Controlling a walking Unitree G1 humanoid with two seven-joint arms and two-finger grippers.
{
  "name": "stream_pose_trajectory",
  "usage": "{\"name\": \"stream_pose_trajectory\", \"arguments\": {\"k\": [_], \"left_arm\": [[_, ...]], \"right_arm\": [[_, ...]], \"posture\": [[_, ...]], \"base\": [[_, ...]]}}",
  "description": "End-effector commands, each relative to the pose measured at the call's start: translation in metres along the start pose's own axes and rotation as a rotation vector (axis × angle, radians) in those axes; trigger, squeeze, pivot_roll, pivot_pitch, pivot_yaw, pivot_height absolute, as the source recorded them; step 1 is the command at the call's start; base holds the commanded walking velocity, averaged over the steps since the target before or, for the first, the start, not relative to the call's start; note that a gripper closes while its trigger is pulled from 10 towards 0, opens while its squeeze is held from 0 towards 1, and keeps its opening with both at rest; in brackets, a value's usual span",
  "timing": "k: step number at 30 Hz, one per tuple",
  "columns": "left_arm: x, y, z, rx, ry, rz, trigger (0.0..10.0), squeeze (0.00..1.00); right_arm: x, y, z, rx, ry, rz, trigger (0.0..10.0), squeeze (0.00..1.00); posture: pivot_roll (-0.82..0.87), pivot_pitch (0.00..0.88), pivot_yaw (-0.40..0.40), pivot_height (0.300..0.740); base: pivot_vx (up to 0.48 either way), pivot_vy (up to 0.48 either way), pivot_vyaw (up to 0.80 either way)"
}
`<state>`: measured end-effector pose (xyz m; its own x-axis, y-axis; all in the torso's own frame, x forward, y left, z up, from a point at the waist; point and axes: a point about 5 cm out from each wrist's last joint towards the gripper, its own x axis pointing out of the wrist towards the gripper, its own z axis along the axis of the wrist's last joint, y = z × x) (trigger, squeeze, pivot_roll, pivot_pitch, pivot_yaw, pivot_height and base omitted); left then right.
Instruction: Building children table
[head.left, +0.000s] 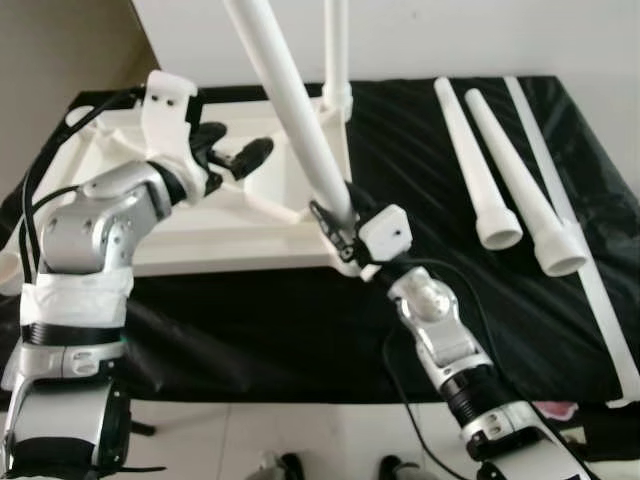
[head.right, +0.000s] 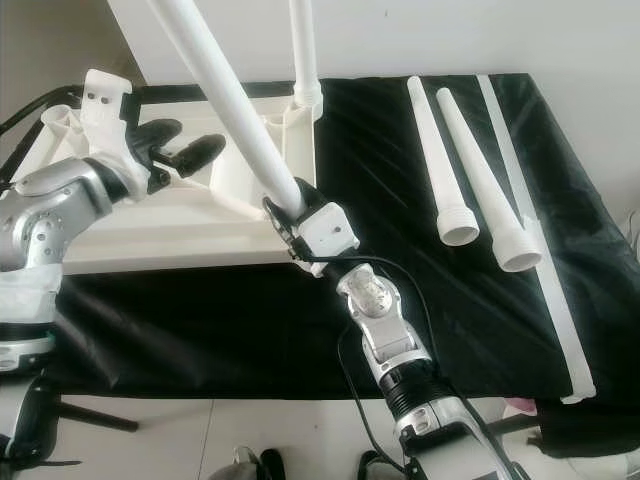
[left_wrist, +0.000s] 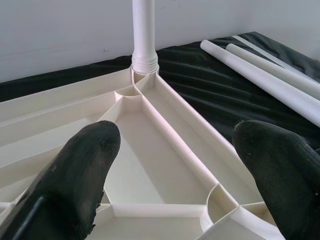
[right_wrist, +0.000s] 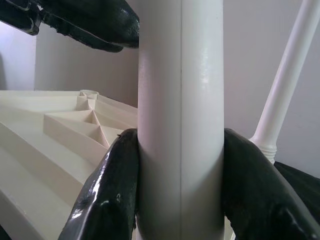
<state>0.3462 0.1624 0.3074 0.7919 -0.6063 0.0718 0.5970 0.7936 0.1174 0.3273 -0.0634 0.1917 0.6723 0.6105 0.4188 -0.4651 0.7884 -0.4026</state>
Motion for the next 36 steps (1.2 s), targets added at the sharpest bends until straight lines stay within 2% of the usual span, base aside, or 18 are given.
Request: {"name": "stream_pose_trajectory", "arguments": {"k": [1,2,5,8,10,14,17,19,22,25,26,29,31,32,36], "left_arm": [[-0.003,0.000,0.007,0.013,-0.008,-0.023,10.0,0.00],[-0.003,0.000,0.007,0.014,-0.007,-0.024,10.0,0.00],[-0.003,0.001,0.007,0.014,-0.006,-0.024,10.0,0.00],[-0.004,0.001,0.008,0.015,-0.008,-0.022,10.0,0.00],[-0.004,0.001,0.008,0.015,-0.008,-0.021,10.0,0.00],[-0.004,0.001,0.008,0.015,-0.009,-0.020,10.0,0.00],[-0.005,0.001,0.009,0.015,-0.012,-0.018,10.0,0.00],[-0.006,0.001,0.010,0.014,-0.014,-0.015,10.0,0.00],[-0.007,0.001,0.010,0.015,-0.015,-0.014,10.0,0.00],[-0.008,0.002,0.010,0.014,-0.015,-0.010,10.0,0.00],[-0.009,0.004,0.010,0.011,-0.015,-0.003,10.0,0.00],[-0.009,0.005,0.011,0.010,-0.015,-0.001,10.0,0.00],[-0.009,0.005,0.011,0.009,-0.016,0.000,10.0,0.00],[-0.009,0.005,0.011,0.010,-0.016,0.000,10.0,0.00],[-0.009,0.006,0.012,0.010,-0.015,-0.002,10.0,0.00]], "right_arm": [[-0.027,0.008,-0.040,0.205,0.197,-0.085,10.0,0.00],[-0.028,0.007,-0.041,0.255,0.197,-0.123,10.0,0.00],[-0.028,0.006,-0.042,0.281,0.198,-0.143,10.0,0.00],[-0.031,0.008,-0.044,0.388,0.199,-0.208,10.0,0.00],[-0.031,0.010,-0.044,0.397,0.198,-0.214,10.0,0.00],[-0.033,0.015,-0.044,0.377,0.193,-0.213,10.0,0.00],[-0.039,0.022,-0.043,0.335,0.176,-0.190,10.0,0.00],[-0.045,0.030,-0.040,0.273,0.154,-0.136,10.0,0.00],[-0.048,0.033,-0.040,0.251,0.149,-0.115,10.0,0.00],[-0.052,0.035,-0.039,0.240,0.143,-0.116,10.0,0.00],[-0.061,0.037,-0.040,0.224,0.139,-0.161,10.0,0.00],[-0.063,0.038,-0.040,0.223,0.139,-0.176,10.0,0.00],[-0.066,0.037,-0.040,0.201,0.141,-0.198,10.0,0.00],[-0.069,0.037,-0.039,0.147,0.135,-0.208,10.0,0.00],[-0.071,0.042,-0.039,0.108,0.129,-0.188,10.0,0.00]], "posture": [[-0.03,0.206,0.111,0.740],[-0.03,0.206,0.111,0.740],[-0.03,0.206,0.111,0.740],[-0.03,0.202,0.109,0.740],[-0.03,0.201,0.109,0.740],[-0.03,0.198,0.107,0.740],[-0.02,0.198,0.105,0.740],[-0.02,0.202,0.103,0.740],[-0.02,0.203,0.104,0.740],[-0.02,0.206,0.106,0.740],[-0.03,0.211,0.109,0.740],[-0.03,0.211,0.109,0.740],[-0.03,0.214,0.114,0.740],[-0.03,0.214,0.115,0.740],[-0.03,0.215,0.118,0.740]], "base": [[0.000,0.000,0.00],[0.000,0.000,0.00],[0.000,0.000,0.00],[0.000,0.000,0.00],[0.000,0.000,0.00],[0.000,0.000,0.00],[0.000,0.000,0.00],[0.000,0.000,0.00],[0.000,0.000,0.00],[0.000,0.000,0.00],[0.000,0.000,0.00],[0.000,0.000,0.00],[0.000,0.000,0.00],[0.000,0.000,0.00],[0.000,0.000,0.00]]}}
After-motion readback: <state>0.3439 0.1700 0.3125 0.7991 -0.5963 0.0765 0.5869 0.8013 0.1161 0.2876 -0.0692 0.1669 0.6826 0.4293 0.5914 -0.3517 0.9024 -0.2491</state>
